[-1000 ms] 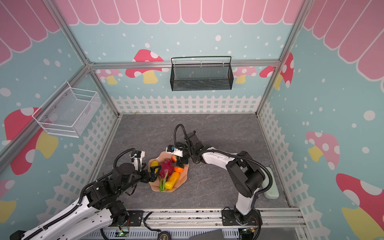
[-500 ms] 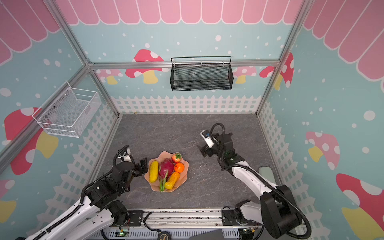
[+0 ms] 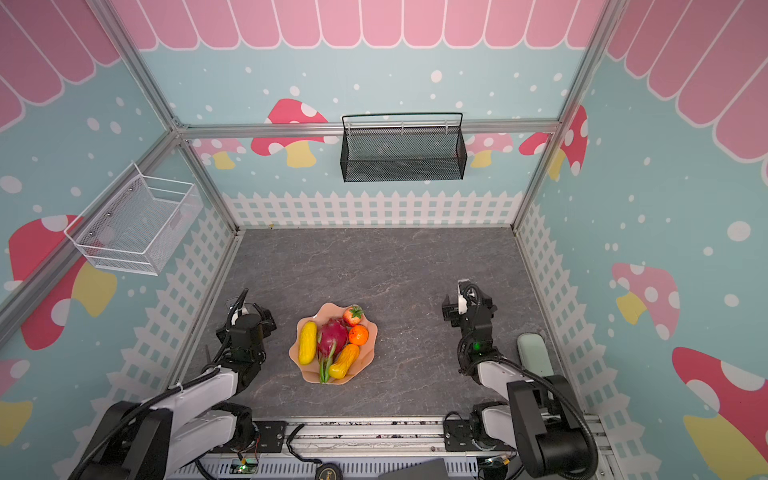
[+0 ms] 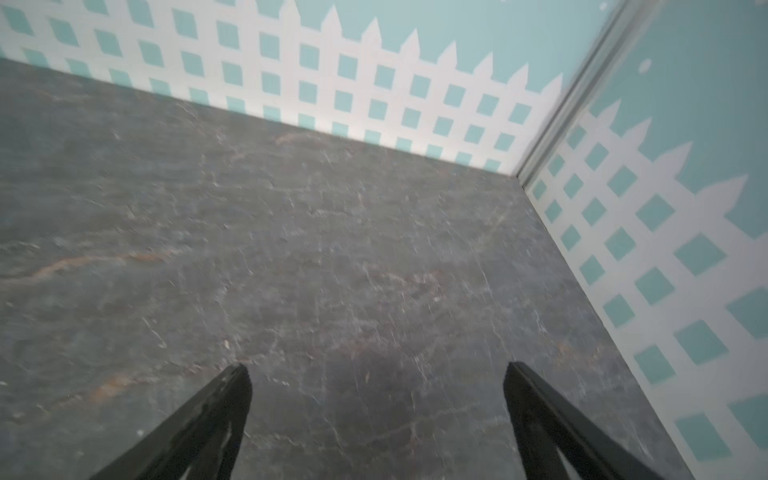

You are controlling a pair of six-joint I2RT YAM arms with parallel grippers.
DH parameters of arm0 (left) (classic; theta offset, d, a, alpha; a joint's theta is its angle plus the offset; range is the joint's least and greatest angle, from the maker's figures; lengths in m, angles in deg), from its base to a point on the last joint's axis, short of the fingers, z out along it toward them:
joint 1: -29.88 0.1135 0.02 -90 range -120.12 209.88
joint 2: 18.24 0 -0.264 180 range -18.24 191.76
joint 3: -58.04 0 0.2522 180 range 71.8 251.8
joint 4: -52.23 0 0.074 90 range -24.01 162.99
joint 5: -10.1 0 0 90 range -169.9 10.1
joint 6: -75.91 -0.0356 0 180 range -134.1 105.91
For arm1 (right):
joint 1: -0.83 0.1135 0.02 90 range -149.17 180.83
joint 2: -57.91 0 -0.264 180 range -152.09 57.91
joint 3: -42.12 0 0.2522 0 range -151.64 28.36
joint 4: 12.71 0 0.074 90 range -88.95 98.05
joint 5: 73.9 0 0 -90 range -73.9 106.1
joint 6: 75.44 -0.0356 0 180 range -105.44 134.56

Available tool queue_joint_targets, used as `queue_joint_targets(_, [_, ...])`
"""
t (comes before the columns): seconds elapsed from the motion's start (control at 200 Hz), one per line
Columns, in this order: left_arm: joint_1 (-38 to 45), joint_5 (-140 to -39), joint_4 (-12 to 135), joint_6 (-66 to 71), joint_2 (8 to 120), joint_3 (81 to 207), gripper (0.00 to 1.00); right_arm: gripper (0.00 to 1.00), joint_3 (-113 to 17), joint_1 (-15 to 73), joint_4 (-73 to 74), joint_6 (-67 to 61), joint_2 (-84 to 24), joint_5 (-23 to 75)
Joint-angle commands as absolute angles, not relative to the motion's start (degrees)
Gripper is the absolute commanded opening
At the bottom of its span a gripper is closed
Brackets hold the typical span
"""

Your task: Place and organize the fake fruits in the fruit bowl

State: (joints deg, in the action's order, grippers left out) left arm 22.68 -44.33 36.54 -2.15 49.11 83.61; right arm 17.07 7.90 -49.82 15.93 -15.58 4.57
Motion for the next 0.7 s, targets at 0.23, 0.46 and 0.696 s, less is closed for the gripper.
queue_joint_targets(0.23, [25.1, -57.9, -6.4, -11.1, 72.0, 85.0, 1.00, 0.98, 19.8, 1.1, -79.0, 16.1, -28.7, 13.7])
queue_joint_targets(0.46, [24.3, -57.4, 10.9, -11.0, 69.3, 91.6, 1.00, 0.98, 16.4, 1.1, -73.0, 16.3, -29.2, 14.6])
queue_joint_targets(0.696, [23.4, -55.8, 11.5, -12.0, 70.5, 93.0, 1.00, 0.98, 16.4, 1.1, -73.0, 16.3, -29.2, 14.6])
